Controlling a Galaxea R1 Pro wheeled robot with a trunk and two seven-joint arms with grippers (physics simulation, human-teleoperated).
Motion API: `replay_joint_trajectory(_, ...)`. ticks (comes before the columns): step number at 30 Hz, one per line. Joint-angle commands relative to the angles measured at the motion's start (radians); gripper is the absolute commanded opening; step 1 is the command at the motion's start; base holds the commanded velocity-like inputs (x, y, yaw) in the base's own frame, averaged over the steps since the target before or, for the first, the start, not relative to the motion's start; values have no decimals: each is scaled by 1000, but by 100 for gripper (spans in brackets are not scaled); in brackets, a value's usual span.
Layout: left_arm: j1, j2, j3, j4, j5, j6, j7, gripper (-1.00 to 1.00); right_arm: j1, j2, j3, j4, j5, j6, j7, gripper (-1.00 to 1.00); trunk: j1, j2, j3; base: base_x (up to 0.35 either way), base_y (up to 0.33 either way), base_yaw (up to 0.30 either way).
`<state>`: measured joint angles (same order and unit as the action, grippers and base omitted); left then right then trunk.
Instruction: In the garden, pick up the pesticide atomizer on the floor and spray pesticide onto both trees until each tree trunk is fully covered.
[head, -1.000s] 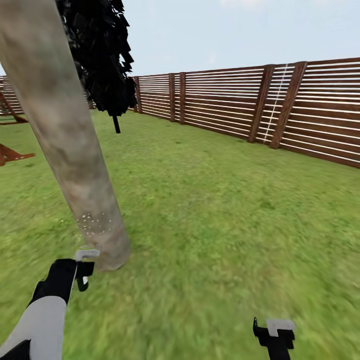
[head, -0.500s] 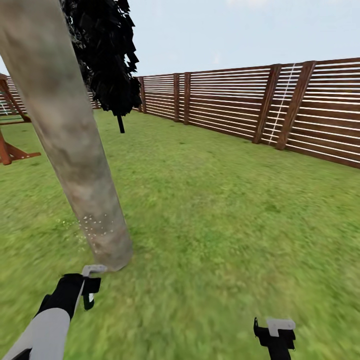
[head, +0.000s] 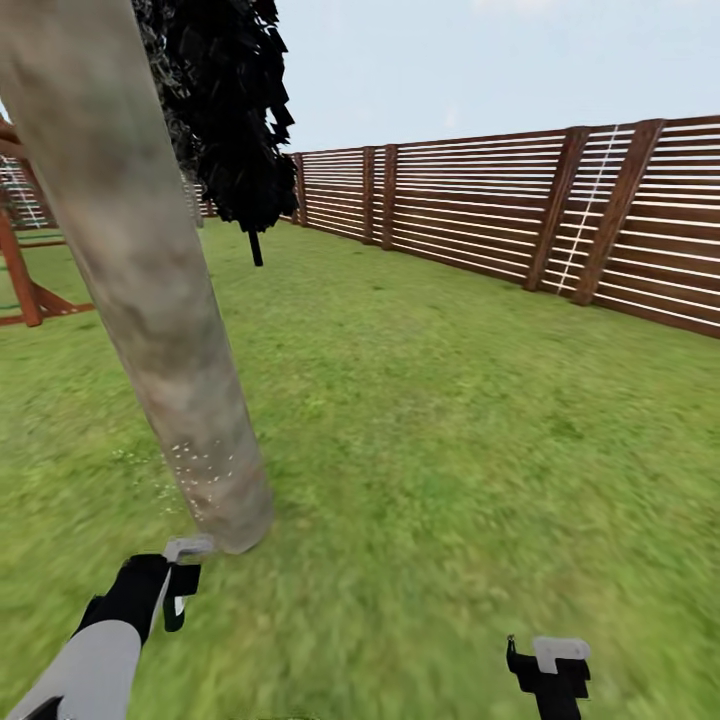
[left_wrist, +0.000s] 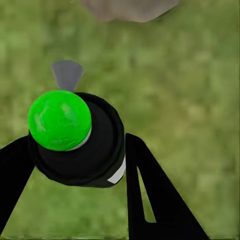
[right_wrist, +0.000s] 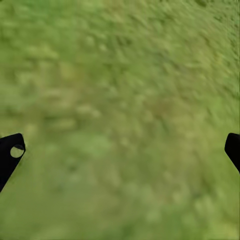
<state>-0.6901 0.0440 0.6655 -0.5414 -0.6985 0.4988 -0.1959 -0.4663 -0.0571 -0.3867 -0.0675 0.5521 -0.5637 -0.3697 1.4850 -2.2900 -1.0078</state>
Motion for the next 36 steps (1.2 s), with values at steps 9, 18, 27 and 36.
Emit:
replay_joint_trajectory(9,0,-7,-3,18,72,-4,1,-100,0,0,0,0,0,0,0,100,0,0,0,0,-169,128)
replay_joint_trajectory(18,0,-6,-1,18,73,-4,1,-100,0,0,0,1,0,0,0,100,0,0,0,52,-272,6)
replay_joint_trajectory(27,0,-6,-1,18,73,-4,1,-100,0,0,0,1,0,0,0,100,0,0,0,147,-268,255)
replay_joint_trajectory(36,0,-5,-1,17,77,-3,1,-100,0,1,0,1,0,0,0,100,0,0,0,131,-267,253)
